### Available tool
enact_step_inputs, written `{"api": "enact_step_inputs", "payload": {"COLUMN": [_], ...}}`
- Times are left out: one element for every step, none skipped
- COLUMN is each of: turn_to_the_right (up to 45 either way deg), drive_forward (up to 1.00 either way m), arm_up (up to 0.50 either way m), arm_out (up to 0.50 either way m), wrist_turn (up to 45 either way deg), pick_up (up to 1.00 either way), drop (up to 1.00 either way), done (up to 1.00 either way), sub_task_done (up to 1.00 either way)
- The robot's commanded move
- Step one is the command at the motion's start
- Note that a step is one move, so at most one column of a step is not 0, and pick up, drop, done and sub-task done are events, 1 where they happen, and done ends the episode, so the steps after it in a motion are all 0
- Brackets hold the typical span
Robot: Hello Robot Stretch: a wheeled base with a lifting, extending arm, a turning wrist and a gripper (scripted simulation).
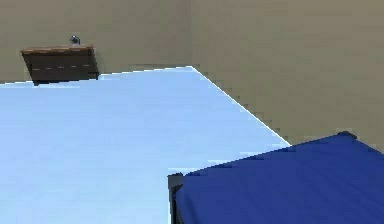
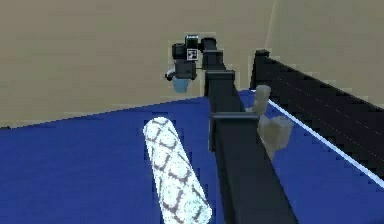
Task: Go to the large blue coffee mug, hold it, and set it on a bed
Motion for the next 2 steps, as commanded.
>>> {"api": "enact_step_inputs", "payload": {"turn_to_the_right": [0.0,0.0], "drive_forward": [0.0,0.0], "arm_up": [-0.26,-0.32], "arm_out": [0.0,0.0], "wrist_turn": [0.0,0.0], "pick_up": [0.0,0.0], "drop": [0.0,0.0], "done": [0.0,0.0], "sub_task_done": [0.0,0.0]}}
